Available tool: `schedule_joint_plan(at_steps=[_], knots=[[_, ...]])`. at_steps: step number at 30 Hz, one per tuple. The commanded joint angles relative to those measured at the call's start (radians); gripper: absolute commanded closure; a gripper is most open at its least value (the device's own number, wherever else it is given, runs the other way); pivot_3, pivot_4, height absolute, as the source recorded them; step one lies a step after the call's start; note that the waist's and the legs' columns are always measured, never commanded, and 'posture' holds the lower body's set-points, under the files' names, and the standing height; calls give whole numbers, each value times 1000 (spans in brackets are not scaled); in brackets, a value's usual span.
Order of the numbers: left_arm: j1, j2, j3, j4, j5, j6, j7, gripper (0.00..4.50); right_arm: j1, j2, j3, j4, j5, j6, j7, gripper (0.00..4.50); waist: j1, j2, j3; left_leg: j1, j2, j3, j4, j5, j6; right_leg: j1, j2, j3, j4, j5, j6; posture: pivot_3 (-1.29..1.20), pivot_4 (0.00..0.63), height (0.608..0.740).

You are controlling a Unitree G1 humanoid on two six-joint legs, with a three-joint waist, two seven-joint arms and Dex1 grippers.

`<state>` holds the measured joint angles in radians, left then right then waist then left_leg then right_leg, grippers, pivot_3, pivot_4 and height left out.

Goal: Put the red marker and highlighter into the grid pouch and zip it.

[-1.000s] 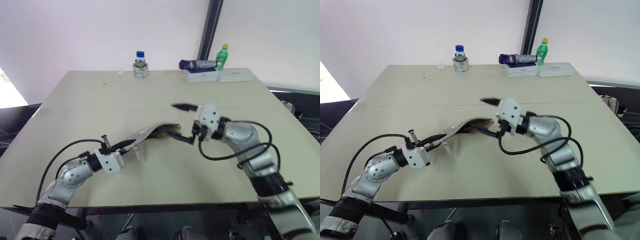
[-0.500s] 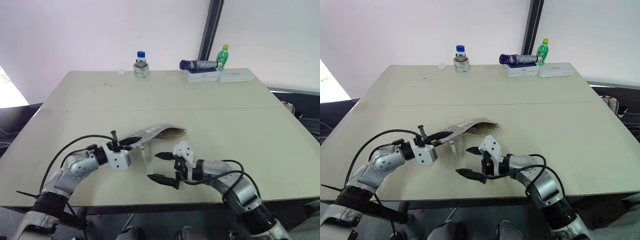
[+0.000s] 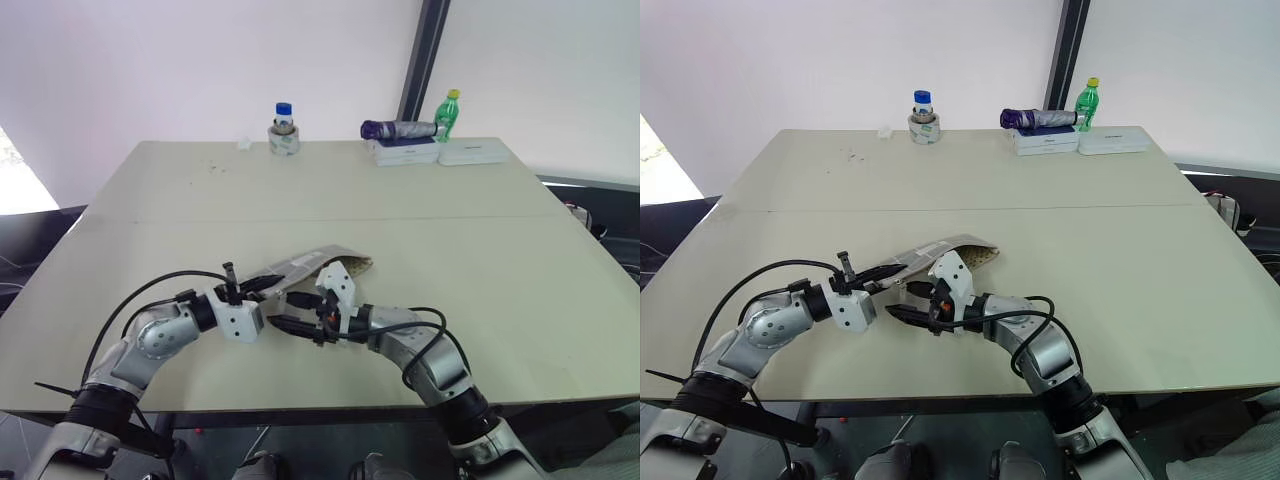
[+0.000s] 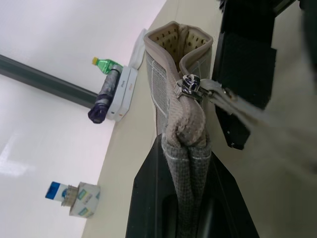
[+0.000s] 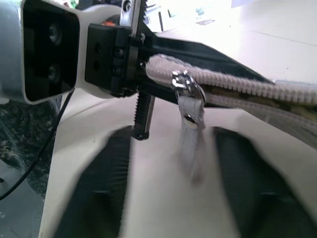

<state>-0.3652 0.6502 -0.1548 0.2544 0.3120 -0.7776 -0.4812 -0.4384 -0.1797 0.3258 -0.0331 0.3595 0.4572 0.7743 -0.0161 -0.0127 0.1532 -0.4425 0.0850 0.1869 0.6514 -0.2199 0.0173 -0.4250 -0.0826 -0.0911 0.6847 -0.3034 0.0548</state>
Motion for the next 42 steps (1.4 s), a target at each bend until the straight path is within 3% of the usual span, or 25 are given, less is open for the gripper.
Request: schedule_joint_plan(at_steps=[1,2,8,13,25,28,31,32,35,39,41,42], knots=[[1,5,10,-23,-4,-18,21,4500,-15,3,-29,-18,15,-1,10,4086,0,0,0,0,0,0,0,0,0,0,0,0,0,0,0,0,150,738],[2,6,10,-21,-2,-20,23,4500,-14,3,-35,-18,20,3,13,4476,0,0,0,0,0,0,0,0,0,0,0,0,0,0,0,0,150,738],[11,7,11,-15,-1,-24,29,4500,0,-39,-47,-34,3,-6,32,4476,1,0,0,0,0,0,0,0,0,0,0,0,0,0,0,0,150,738],[31,20,17,-17,-17,-46,22,4500,0,-159,-89,-3,-23,-43,84,4476,1,0,0,0,0,0,0,0,0,0,-1,0,0,0,0,0,150,738],[41,59,19,28,-89,-100,-10,4500,-94,-434,-229,384,-146,-285,159,4476,2,1,0,0,0,1,0,0,0,0,-1,0,0,0,0,0,150,738],[31,65,13,43,-153,-82,-50,4500,-111,-505,-265,462,-162,-318,174,4476,-1,1,0,0,0,1,0,0,0,0,0,0,0,0,0,0,150,738],[20,74,-6,61,-247,-47,-140,4500,-105,-502,-278,432,-124,-298,194,4476,-2,1,0,1,0,1,-1,0,-1,0,0,0,0,0,0,0,150,738],[13,71,-2,70,-297,-19,-175,4160,-96,-496,-284,404,-96,-265,207,4498,-1,1,0,1,0,2,-1,3,-6,0,0,0,0,0,0,0,150,738],[-12,63,23,101,-368,22,-222,3056,-72,-473,-298,324,-27,-190,241,3694,4,1,0,0,0,1,0,4,-6,0,0,0,0,0,0,0,150,738],[7,47,70,71,-529,171,-300,1088,-48,-440,-321,263,-1,-173,238,1700,0,1,0,0,0,0,0,4,-6,0,-1,0,0,0,0,0,150,738],[79,49,105,-43,-704,399,-346,101,-42,-442,-332,256,2,-164,241,701,-3,1,0,0,0,0,-1,4,-6,0,0,0,0,0,0,0,150,738],[122,59,132,-91,-784,505,-364,0,-40,-447,-338,265,-6,-180,240,203,-5,1,0,0,0,0,-1,4,-6,0,0,0,0,0,0,0,150,738]])
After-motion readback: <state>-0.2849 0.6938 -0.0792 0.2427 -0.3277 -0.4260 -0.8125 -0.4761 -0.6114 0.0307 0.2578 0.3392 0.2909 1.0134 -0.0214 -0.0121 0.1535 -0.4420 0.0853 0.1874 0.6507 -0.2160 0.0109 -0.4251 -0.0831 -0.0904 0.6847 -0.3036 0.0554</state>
